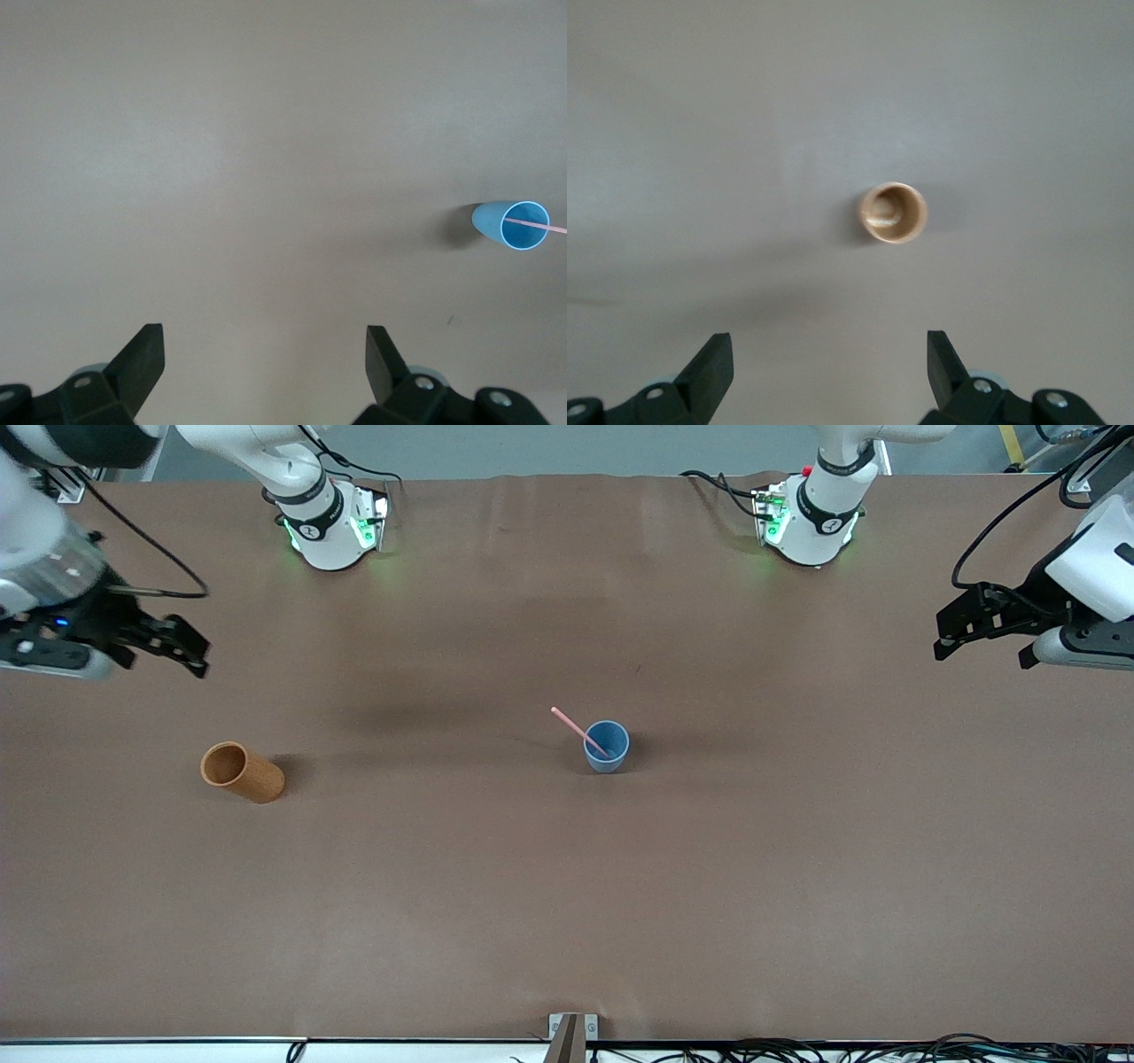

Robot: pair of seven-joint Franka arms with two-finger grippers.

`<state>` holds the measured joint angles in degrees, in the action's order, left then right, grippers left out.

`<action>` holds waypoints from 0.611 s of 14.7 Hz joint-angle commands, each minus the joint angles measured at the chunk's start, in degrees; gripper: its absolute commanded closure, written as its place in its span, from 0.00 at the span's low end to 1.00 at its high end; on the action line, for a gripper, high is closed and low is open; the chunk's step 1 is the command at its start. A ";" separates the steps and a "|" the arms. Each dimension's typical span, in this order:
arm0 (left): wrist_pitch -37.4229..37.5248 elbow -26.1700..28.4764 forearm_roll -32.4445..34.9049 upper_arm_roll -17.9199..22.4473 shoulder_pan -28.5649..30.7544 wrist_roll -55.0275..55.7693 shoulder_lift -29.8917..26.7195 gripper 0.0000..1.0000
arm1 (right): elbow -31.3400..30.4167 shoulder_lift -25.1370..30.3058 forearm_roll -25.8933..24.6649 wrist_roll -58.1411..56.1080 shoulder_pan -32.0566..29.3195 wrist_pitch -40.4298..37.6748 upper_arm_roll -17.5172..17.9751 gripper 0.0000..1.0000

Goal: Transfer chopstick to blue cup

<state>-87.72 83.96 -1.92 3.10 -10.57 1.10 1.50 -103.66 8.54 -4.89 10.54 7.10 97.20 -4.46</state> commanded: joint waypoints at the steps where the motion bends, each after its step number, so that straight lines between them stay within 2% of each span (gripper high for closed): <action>1: 1.14 -0.47 -1.07 -0.02 0.20 -0.84 -0.62 0.00 | 2.30 1.31 0.93 -3.58 -3.14 -3.67 -0.45 0.01; 5: 0.97 -0.56 -1.07 -0.02 0.38 -0.93 -0.53 0.00 | 11.88 0.08 0.93 -6.58 -3.93 -8.60 -1.43 0.00; 9: 0.79 -0.73 -0.98 0.07 0.38 -1.02 -0.44 0.00 | 19.80 -3.52 0.93 -6.93 -4.02 -14.66 -1.43 0.00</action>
<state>-87.69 83.92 -1.95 3.11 -10.46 1.02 1.49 -88.91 8.29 -4.79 4.64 3.76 85.58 -6.25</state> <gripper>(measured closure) 0.000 0.000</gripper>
